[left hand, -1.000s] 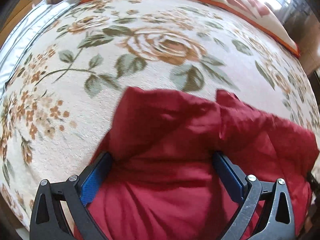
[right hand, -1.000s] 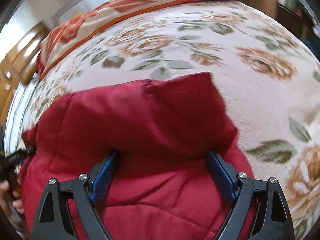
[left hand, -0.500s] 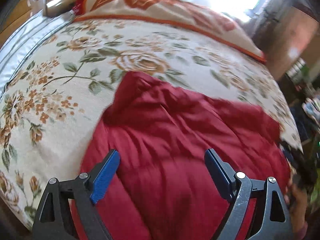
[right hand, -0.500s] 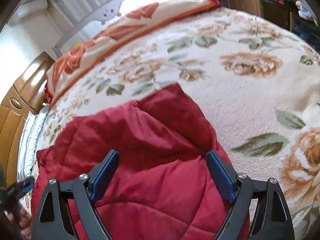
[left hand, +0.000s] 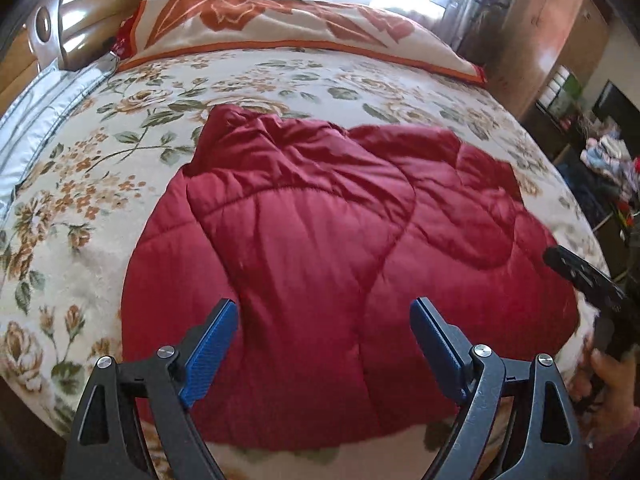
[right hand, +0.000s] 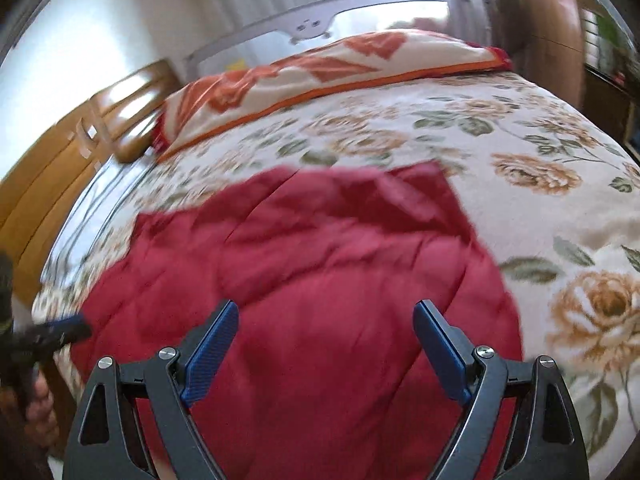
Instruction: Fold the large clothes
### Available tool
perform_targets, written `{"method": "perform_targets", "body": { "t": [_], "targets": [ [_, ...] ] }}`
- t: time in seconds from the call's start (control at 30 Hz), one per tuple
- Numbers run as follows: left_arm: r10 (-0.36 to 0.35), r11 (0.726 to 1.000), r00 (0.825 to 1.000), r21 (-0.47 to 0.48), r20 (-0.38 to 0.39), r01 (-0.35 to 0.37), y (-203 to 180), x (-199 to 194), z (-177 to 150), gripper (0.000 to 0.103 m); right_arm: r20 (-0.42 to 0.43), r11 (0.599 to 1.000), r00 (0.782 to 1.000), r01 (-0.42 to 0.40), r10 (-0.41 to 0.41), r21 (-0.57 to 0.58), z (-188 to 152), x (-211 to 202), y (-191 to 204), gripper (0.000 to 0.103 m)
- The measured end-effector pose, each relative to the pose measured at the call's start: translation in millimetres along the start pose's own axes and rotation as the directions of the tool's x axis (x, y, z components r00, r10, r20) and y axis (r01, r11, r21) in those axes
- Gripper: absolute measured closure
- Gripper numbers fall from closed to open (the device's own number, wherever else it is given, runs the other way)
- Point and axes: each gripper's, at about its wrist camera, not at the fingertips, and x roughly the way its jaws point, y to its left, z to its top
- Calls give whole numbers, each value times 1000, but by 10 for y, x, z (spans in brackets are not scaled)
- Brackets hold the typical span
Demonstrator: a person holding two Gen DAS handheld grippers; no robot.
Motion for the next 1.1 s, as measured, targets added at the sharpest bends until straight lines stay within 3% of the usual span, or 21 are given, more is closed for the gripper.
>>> {"method": "perform_targets", "body": {
  "t": [0.27, 0.5, 0.67, 0.73, 1.1],
  "targets": [
    [67, 997, 998, 41, -17, -66, -155, -120, -146, 15, -68, 997, 998, -21, 16, -77, -431, -195, 328, 12],
    [119, 989, 992, 88, -30, -116, -326, -74, -242, 1, -101, 999, 995, -3, -2, -50, -571, -225, 315, 12],
    [140, 985, 989, 109, -37, -136, -347, 30, -230, 0, -127, 997, 991, 34, -43, -67, -599, -85, 295, 9],
    [143, 984, 989, 111, -40, -138, -351, 64, -220, 0, -133, 995, 989, 54, -64, -78, -589, -23, 287, 1],
    [136, 986, 989, 100, -57, -130, -266, 230, -129, 0, -135, 998, 989, 50, -53, -27, -475, 13, 210, 1]
  ]
}}
